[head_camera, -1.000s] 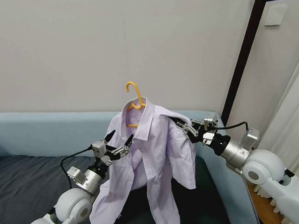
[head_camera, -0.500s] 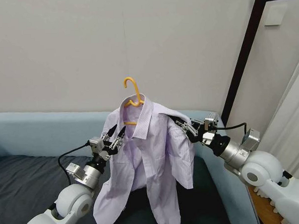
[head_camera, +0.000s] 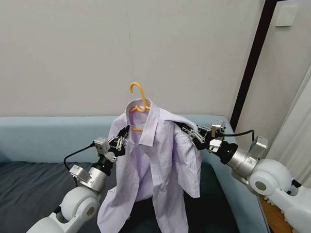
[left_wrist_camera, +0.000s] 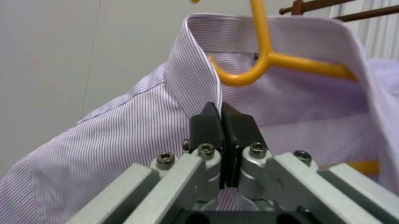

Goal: Pick up the clothes from the sofa and hang them on the clothes hanger.

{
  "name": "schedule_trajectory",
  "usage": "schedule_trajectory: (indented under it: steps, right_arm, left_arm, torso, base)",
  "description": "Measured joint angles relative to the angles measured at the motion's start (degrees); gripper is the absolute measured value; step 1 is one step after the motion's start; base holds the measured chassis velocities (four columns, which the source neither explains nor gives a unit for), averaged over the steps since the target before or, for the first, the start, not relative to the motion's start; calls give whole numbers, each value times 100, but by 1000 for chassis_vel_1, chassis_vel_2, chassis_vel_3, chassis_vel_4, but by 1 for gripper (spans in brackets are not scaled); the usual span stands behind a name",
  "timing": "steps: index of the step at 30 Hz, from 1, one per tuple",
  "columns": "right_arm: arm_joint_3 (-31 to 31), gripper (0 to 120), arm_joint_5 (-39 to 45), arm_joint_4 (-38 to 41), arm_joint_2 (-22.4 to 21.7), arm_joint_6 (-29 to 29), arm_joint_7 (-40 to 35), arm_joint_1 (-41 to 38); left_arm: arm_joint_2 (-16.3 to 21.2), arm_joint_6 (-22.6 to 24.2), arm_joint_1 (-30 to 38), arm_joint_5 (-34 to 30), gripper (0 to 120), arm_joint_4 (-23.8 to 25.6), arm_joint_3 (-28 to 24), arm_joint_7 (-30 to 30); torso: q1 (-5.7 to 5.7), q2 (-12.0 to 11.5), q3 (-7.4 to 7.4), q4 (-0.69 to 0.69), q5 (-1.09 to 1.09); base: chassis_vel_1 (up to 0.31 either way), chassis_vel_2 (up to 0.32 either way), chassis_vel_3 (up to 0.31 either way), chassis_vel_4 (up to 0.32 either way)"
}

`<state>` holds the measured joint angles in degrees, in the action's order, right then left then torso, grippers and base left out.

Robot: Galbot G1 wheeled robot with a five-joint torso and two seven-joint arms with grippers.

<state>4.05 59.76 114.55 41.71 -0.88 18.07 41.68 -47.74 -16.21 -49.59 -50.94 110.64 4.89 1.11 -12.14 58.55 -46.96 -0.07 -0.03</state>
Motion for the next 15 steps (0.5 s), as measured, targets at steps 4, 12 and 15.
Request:
schedule_trajectory:
  steps: [4,12,15]
  right_arm:
    - [-20,0,35,-29,90,-96,-58,26]
    - [-38,0,241,-69,191,-324,-94,77]
    - [23,0,328,-69,166,-386,-164,76]
  left_arm:
    - [-61,-6,90,-42,0,0,-89,-111]
    - [-265,-158,55,197,0,-237,-234,-255]
    - [-359,-258,118,250,0,-308,-302,-15]
  torso:
    - [0,0,0,0,0]
    - [0,0,0,1,0]
    - [0,0,0,0,0]
  base:
    - [0,0,0,0]
    - [0,0,0,0]
    - [0,0,0,0]
